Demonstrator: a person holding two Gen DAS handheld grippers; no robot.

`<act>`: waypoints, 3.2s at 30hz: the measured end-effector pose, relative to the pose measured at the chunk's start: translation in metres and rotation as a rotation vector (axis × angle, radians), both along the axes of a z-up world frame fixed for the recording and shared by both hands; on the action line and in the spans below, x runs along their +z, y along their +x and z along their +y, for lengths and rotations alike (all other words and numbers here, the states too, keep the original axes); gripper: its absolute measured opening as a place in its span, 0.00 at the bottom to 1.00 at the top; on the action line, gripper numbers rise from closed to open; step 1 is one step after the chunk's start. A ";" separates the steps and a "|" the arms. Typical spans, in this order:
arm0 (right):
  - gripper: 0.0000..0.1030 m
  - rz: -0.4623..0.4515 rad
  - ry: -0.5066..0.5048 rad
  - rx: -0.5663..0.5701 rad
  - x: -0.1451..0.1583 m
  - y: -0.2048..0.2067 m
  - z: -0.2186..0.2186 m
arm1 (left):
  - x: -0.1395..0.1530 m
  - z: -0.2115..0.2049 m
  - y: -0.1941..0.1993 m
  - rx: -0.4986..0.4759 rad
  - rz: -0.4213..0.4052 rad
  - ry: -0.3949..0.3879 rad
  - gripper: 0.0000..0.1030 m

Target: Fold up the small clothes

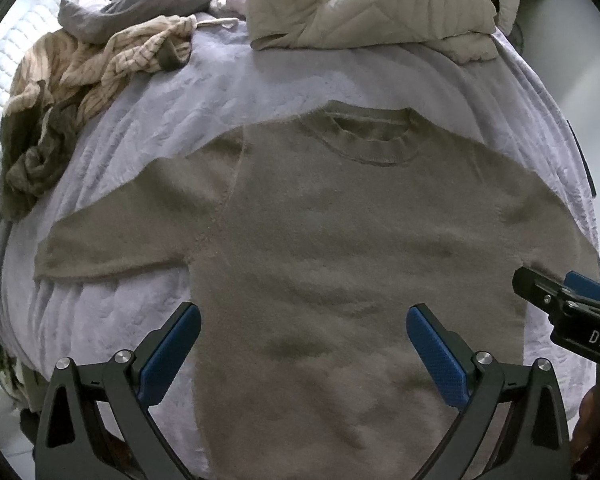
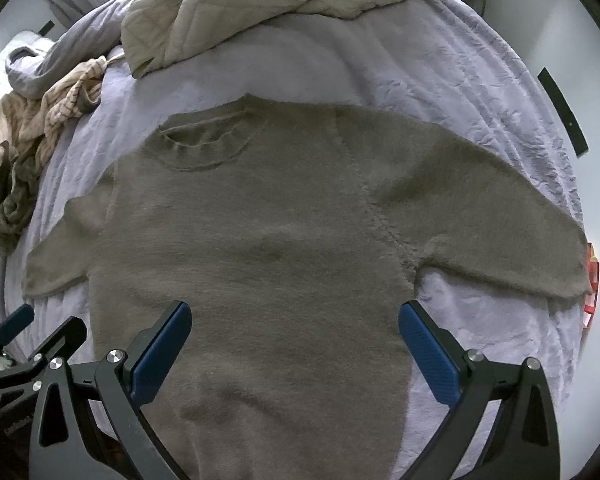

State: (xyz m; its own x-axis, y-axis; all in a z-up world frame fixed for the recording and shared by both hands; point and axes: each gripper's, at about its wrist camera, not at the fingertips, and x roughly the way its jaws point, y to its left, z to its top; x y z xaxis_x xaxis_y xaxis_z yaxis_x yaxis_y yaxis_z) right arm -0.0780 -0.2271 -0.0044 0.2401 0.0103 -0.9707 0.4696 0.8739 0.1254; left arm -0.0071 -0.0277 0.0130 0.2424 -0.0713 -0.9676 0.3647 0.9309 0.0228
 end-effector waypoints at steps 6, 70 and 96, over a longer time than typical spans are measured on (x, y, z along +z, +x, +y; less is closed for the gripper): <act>1.00 -0.007 0.019 0.029 -0.004 0.006 0.004 | -0.006 0.010 0.007 0.033 0.023 -0.026 1.00; 1.00 -0.133 -0.007 0.260 -0.049 0.053 0.201 | -0.126 0.353 0.115 0.566 -0.113 -0.259 1.00; 1.00 -0.164 0.058 0.188 -0.044 0.029 0.165 | -0.048 0.296 0.134 0.357 -0.264 -0.742 0.07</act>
